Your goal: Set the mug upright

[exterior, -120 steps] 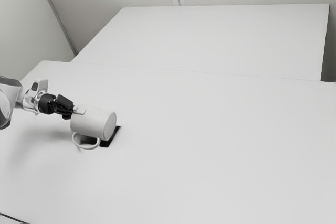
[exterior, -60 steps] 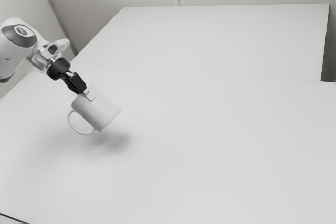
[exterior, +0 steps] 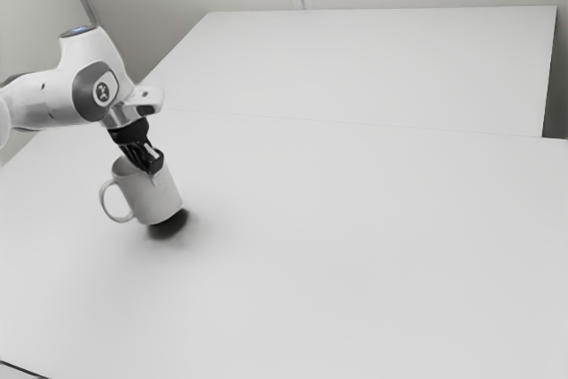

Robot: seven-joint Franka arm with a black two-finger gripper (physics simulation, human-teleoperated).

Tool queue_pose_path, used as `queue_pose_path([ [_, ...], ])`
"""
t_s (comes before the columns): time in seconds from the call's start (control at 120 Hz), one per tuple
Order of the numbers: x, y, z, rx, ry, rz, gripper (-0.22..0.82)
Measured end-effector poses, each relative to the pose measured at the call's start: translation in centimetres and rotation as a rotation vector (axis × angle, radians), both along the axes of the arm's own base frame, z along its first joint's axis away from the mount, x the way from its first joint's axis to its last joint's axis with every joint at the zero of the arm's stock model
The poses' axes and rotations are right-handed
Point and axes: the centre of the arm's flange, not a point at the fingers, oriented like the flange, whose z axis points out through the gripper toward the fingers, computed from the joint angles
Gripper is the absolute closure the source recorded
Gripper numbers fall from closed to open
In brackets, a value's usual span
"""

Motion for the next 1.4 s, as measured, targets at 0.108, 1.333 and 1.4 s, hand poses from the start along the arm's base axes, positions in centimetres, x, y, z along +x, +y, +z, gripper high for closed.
queue_pose_path([
  [0.108, -0.3, -0.1, -1.3, 0.019, -0.025, 0.054, 0.78],
  [1.333, 6.6, -4.7, 20.3, -0.002, -0.159, 0.226, 0.01],
  [1.4, 6.1, -4.7, 20.9, -0.002, -0.142, 0.23, 0.01],
])
